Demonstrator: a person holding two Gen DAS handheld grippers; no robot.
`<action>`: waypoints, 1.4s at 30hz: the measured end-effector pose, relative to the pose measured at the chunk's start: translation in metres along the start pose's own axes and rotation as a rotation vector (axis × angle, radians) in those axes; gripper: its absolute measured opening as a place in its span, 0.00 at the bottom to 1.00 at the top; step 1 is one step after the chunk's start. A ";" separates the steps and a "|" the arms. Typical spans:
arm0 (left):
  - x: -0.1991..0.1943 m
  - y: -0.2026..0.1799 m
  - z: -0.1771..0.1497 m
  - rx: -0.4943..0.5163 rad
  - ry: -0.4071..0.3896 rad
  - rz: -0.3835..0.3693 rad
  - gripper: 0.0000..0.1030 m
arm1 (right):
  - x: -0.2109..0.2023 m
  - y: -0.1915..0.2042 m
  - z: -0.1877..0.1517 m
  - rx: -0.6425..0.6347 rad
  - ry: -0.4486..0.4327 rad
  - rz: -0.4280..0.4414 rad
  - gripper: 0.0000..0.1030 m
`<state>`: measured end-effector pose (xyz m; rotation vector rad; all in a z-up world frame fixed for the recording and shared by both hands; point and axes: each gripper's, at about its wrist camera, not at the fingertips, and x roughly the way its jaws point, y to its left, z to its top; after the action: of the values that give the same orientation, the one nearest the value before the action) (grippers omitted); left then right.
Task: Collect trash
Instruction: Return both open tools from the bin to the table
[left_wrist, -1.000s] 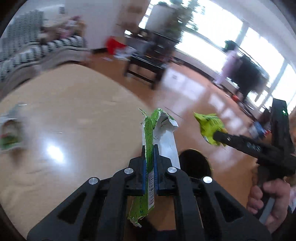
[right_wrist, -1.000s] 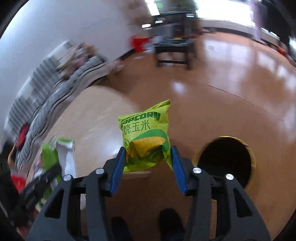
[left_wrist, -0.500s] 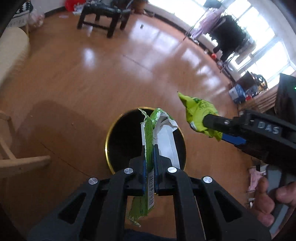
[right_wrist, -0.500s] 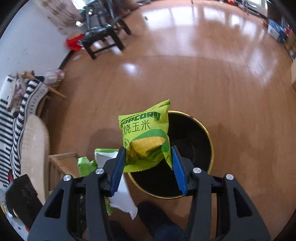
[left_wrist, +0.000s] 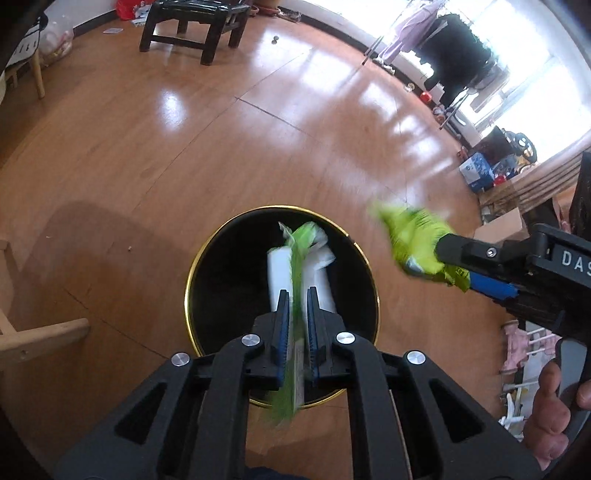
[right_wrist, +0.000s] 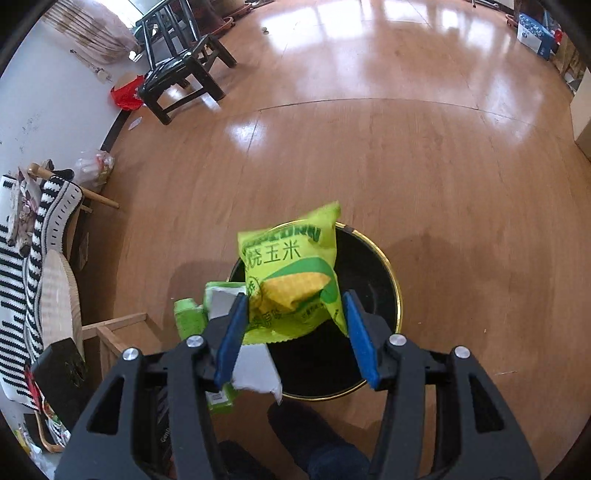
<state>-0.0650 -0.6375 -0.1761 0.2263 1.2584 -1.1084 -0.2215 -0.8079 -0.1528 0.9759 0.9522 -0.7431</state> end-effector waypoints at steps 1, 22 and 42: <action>0.000 0.003 -0.001 -0.001 0.004 0.003 0.21 | -0.002 0.000 -0.001 0.006 -0.007 0.003 0.56; -0.245 0.054 -0.040 0.057 -0.367 0.367 0.91 | -0.082 0.178 -0.064 -0.416 -0.214 0.197 0.86; -0.514 0.294 -0.276 -0.547 -0.594 0.726 0.91 | -0.113 0.472 -0.333 -1.084 -0.003 0.531 0.86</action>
<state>0.0338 -0.0264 0.0335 -0.0683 0.7855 -0.1531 0.0312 -0.3084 0.0296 0.2191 0.8570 0.2494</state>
